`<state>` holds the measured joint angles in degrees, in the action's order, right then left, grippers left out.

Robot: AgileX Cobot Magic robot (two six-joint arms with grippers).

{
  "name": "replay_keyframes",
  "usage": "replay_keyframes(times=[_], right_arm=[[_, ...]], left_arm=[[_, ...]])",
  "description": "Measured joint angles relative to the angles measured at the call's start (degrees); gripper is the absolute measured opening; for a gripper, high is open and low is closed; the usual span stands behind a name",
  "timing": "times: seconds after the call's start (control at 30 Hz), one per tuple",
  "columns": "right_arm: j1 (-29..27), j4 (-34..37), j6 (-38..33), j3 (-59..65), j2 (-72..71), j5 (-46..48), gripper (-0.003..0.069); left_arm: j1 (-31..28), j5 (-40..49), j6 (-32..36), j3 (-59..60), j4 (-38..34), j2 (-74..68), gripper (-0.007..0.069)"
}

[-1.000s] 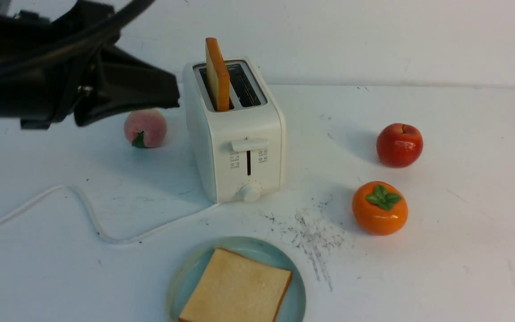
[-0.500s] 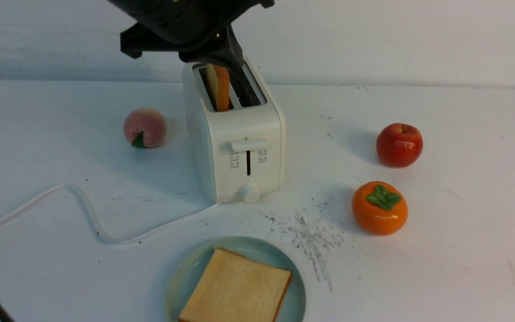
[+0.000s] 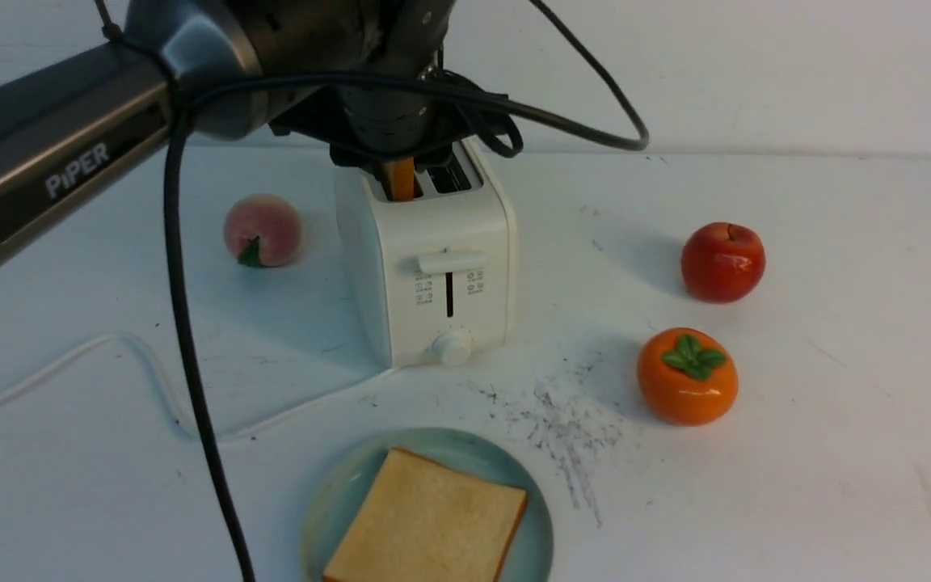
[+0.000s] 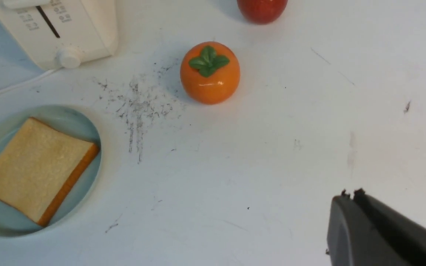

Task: Take toasted bread from bread machine on white table place on plate.
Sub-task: 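Reach for a toast slice standing in the toaster with the left gripper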

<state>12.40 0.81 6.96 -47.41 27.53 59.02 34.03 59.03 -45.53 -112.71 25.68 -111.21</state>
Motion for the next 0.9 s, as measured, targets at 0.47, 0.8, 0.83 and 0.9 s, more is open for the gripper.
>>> replay_keyframes(times=[0.47, 0.8, 0.83, 0.9], right_arm=[[2.7, -1.1, 0.0, 0.1, 0.0, -0.8, 0.0009], [2.7, -1.1, 0.0, 0.1, 0.0, -2.3, 0.0018], [2.7, -1.1, 0.0, 0.1, 0.0, -2.3, 0.0018], [2.7, -1.1, 0.0, 0.1, 0.0, -2.3, 0.002]], left_arm=[[0.0, -6.5, 0.0, -0.3, 9.5, -2.9, 0.0448], [0.0, -8.2, -5.5, -0.3, 18.0, -8.1, 0.0448], [0.0, -8.1, -6.3, -0.3, 18.7, -8.6, 0.0447], [0.0, -7.9, -6.8, -0.3, 19.3, -9.1, 0.0439]])
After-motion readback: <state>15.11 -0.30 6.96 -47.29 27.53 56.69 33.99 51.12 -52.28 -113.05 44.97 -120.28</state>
